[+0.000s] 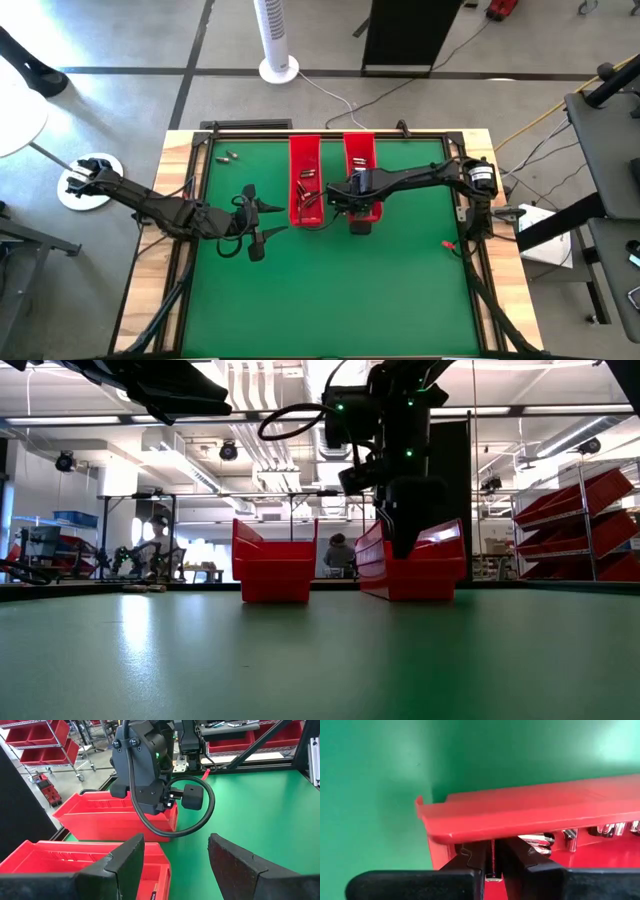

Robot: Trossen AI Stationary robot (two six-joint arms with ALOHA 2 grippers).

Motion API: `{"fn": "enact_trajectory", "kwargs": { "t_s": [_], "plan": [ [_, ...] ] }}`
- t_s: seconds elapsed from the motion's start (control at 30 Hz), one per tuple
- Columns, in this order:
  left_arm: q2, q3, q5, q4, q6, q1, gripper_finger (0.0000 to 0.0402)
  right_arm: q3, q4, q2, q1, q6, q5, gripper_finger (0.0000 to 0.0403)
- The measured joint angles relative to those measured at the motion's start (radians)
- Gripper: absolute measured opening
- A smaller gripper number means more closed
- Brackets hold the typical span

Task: Sort batteries
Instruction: Put the silver battery into the right red bin

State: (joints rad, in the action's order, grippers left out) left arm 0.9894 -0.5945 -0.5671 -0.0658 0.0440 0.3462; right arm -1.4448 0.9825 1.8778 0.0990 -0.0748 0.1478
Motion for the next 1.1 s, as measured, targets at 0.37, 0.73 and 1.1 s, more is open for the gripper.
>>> {"fn": "enact_trajectory", "kwargs": {
  "t_s": [0.37,0.73,1.1],
  "plan": [
    [0.000,0.000,0.000,0.000,0.002,0.000,0.0199,0.000,-0.035,0.000,0.000,-0.014,-0.043,0.0028],
    [0.000,0.000,0.000,0.000,0.002,0.000,0.0199,-0.006,-0.027,0.000,0.011,-0.016,-0.040,0.0028],
    [0.000,0.000,0.000,0.003,0.003,0.000,0.0199,0.017,-0.060,0.002,0.079,-0.068,-0.019,0.0028]
  ]
}}
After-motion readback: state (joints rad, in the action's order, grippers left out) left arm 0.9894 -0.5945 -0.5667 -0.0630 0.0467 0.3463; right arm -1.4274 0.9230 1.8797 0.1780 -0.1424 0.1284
